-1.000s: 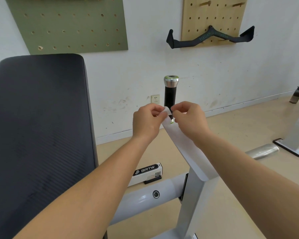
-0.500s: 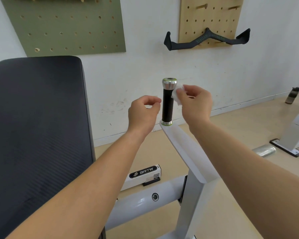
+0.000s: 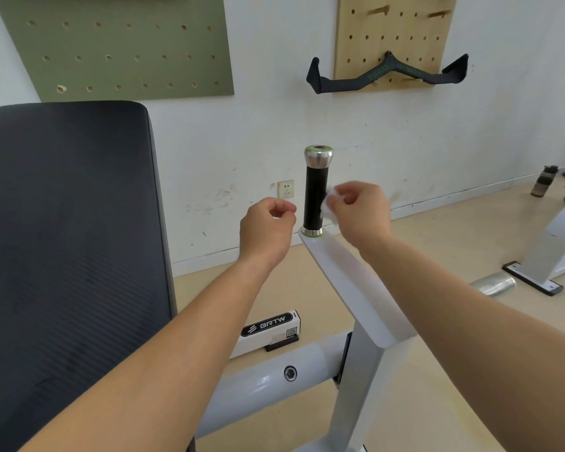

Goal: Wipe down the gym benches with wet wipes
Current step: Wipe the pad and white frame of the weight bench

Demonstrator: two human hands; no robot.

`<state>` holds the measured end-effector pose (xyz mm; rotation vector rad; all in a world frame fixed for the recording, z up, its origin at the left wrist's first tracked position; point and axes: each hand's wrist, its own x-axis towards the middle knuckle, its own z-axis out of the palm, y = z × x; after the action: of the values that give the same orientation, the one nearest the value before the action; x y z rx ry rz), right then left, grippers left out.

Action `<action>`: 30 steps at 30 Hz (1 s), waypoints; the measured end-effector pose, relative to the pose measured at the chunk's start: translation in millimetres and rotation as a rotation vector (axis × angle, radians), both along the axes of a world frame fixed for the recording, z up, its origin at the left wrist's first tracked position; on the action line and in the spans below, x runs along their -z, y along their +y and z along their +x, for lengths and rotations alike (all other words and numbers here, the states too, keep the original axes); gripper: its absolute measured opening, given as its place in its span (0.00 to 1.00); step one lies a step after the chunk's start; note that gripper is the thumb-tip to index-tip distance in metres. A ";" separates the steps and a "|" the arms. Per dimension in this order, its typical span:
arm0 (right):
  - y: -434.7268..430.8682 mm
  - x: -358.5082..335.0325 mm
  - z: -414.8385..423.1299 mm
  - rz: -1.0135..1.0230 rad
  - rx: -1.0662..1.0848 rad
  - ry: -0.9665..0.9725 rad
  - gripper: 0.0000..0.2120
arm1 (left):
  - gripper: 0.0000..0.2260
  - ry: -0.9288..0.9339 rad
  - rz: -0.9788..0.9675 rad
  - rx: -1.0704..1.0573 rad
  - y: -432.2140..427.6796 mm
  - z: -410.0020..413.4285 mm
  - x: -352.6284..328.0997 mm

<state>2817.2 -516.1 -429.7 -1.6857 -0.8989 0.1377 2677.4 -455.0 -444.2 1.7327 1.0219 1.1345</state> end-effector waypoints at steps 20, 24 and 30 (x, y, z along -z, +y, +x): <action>-7.4 -20.2 -15.4 0.102 -0.019 0.037 0.11 | 0.08 0.023 0.012 0.002 -4.3 -11.9 -0.4; -5.2 -15.6 -18.6 0.144 0.004 0.050 0.03 | 0.08 0.031 0.028 0.001 -4.2 -16.8 -2.0; -9.1 6.3 -10.5 -0.046 -0.027 -0.056 0.04 | 0.06 0.052 0.059 0.017 -7.2 -6.0 6.5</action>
<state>2806.8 -525.1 -436.0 -1.7275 -0.9674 0.1311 2671.4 -462.2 -450.7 1.8227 1.0125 1.1243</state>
